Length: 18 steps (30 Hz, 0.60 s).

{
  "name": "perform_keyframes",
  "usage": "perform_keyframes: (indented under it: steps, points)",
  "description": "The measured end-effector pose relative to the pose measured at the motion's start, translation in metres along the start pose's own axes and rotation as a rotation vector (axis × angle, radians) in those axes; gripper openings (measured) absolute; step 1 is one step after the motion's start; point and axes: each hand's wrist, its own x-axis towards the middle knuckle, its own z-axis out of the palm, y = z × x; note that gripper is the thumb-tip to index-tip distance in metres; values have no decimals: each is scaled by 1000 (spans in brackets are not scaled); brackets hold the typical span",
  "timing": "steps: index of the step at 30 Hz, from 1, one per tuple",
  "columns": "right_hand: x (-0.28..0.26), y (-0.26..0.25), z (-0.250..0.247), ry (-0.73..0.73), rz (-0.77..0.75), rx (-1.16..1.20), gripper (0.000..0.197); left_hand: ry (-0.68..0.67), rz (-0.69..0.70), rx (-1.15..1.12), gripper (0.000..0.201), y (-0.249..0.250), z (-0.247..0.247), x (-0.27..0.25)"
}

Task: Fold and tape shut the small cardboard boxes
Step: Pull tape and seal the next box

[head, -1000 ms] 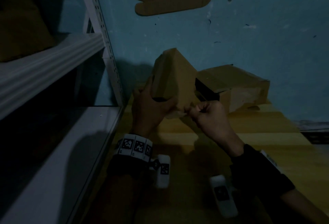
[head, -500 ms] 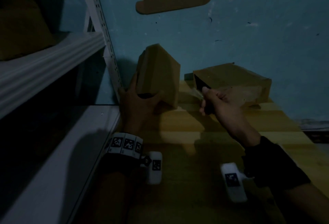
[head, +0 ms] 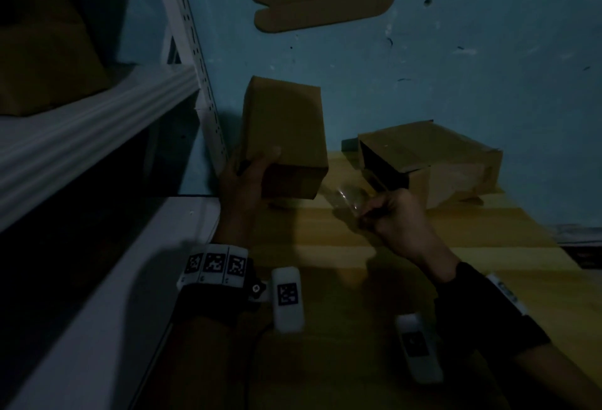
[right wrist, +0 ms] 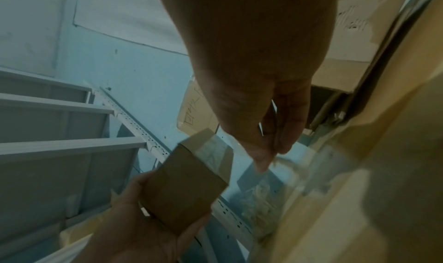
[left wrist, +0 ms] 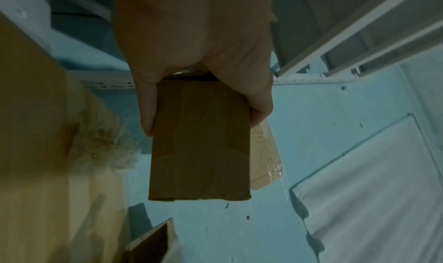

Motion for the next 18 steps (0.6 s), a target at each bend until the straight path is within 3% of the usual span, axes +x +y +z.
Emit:
perform_keyframes:
  steps: [3, 7, 9, 11, 17, 18]
  points:
    - [-1, -1, 3, 0, 10, 25, 10, -6, -45, -52, 58, 2, -2, 0]
    - [-2, -9, 11, 64, 47, 128, 49, -41, -115, -114, 46, 4, -3, -1]
    - [-1, -12, 15, 110, 64, 153, 59, -50, -119, -105, 46, 5, -2, -2]
    - [0, -12, 18, 123, 29, 109, 54, -55, -115, -96, 45, 4, -2, -2]
    - [8, -14, 26, 56, 129, 117, 9, -94, -100, -81, 35, 2, -5, -3]
    - [8, -16, 28, 56, 149, 138, 16, -99, -100, -84, 34, 2, -6, -3]
